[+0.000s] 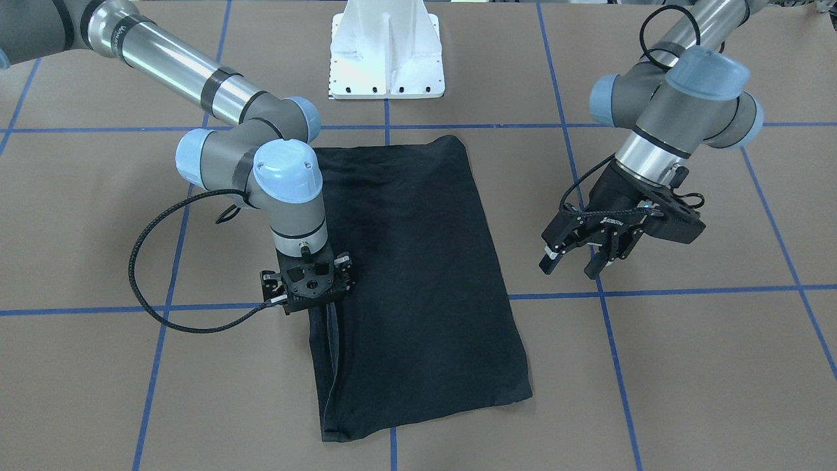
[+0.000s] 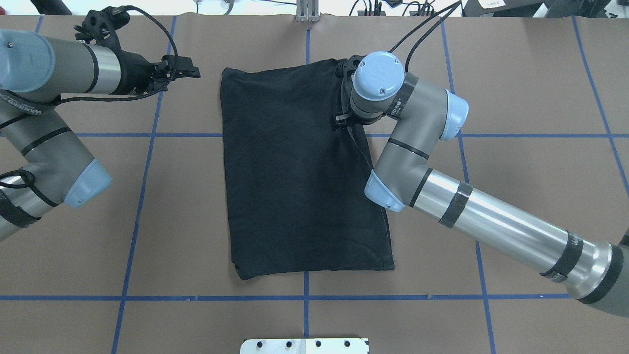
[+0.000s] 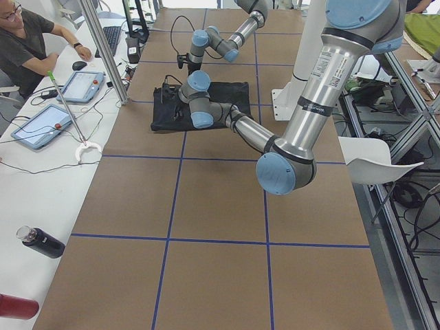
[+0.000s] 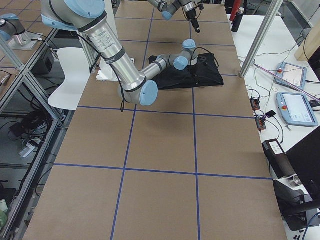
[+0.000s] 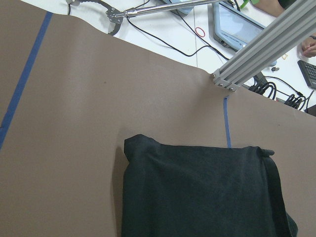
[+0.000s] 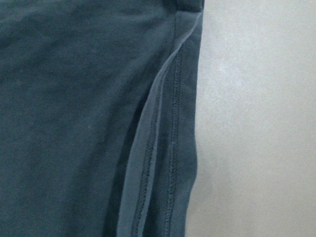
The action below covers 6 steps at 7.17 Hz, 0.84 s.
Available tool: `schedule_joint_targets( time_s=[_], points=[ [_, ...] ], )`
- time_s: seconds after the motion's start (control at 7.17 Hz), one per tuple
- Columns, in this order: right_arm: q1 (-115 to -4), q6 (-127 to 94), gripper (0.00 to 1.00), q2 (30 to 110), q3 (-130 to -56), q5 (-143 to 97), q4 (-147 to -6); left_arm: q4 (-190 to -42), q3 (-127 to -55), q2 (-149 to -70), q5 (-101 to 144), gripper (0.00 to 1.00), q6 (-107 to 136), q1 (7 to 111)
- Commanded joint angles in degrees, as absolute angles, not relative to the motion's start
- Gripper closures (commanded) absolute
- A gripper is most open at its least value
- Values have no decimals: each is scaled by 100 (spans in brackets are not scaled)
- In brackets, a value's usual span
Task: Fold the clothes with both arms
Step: 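Continue moving the right gripper along the edge to the far corner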
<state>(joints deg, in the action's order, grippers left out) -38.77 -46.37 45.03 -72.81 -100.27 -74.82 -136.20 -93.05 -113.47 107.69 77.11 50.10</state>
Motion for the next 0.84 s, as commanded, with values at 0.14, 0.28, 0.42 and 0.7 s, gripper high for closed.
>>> schedule_joint_targets(
  time_s=[0.14,0.28,0.42,0.7],
  points=[
    [-3999,-4492,1,4544,-6909,-10081,-7471,-13623,-9281,-11382,10784,0,7708,5010],
    [-4103,-4352,1,4614,-6908,-10177,-7471,-13614,-9281,-11382,10880,0,7708,5010],
    [-4244,-4159,1,4701,-6908,-10300,-7471,-13614,-9281,-11391,10890,0,7708,5010],
    [-4516,-4034,1,4685,-6969,-10886,-7462,-13606,-9307,-11399,10890,0,7708,5010]
  ],
)
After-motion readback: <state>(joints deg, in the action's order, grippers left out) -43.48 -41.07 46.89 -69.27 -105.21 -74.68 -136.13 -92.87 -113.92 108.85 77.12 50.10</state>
